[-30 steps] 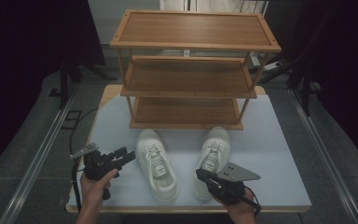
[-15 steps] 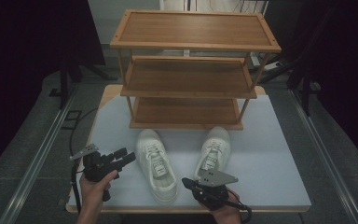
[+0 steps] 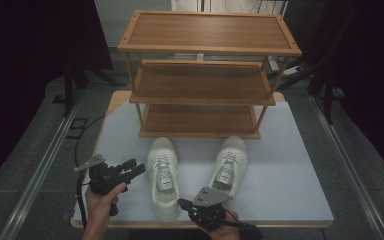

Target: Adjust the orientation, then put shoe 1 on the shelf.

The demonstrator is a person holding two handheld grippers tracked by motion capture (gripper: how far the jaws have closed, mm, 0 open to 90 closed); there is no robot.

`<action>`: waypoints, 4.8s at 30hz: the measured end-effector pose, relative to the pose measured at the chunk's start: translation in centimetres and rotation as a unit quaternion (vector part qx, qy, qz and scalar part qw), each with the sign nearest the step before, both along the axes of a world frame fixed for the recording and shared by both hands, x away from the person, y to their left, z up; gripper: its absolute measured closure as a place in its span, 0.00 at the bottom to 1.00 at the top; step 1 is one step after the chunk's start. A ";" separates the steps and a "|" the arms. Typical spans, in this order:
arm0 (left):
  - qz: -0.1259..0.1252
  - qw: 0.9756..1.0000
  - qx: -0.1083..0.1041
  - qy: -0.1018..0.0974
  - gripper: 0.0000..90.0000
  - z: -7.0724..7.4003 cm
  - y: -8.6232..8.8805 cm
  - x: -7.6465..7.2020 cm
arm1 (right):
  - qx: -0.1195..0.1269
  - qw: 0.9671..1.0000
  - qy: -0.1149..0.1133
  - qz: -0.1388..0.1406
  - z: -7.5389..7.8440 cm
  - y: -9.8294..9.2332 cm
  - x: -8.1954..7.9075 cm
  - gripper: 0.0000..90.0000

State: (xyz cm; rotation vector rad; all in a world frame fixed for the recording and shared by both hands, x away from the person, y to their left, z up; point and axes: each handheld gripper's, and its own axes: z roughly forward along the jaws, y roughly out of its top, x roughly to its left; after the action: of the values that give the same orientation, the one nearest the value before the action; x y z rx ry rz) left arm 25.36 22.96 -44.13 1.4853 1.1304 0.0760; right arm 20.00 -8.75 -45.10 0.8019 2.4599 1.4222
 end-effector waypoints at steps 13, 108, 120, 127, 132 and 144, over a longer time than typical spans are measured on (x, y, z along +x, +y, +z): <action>0.017 1.000 -0.011 -0.001 0.44 0.2 1.6 -0.2 | 0.024 0.998 0.013 0.055 -0.6 4.8 0.6 0.99; 0.026 0.998 0.037 -0.045 0.91 -0.6 -1.9 0.9 | 0.083 0.990 -0.047 -0.108 2.7 -8.1 1.0 0.62; 0.008 0.998 0.016 -0.064 0.91 1.4 -2.5 0.8 | 0.094 0.988 -0.046 -0.116 3.0 -8.7 1.2 0.62; -0.002 0.997 0.004 -0.073 0.91 2.4 -3.1 1.0 | 0.097 0.987 -0.047 -0.119 3.0 -8.9 1.3 0.61; -0.004 0.997 0.004 -0.082 0.91 3.2 -3.6 1.4 | 0.102 0.986 -0.044 -0.122 3.1 -9.1 1.3 0.61; -0.027 0.996 -0.013 -0.083 0.91 5.1 -4.8 2.7 | 0.105 0.986 -0.044 -0.121 3.2 -9.2 1.3 0.61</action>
State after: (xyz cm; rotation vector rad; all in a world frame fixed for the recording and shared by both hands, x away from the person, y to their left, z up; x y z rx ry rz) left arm 28.01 18.14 -38.99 1.4564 0.9544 0.1441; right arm 21.33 -17.98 -41.92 1.0179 2.0895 1.6013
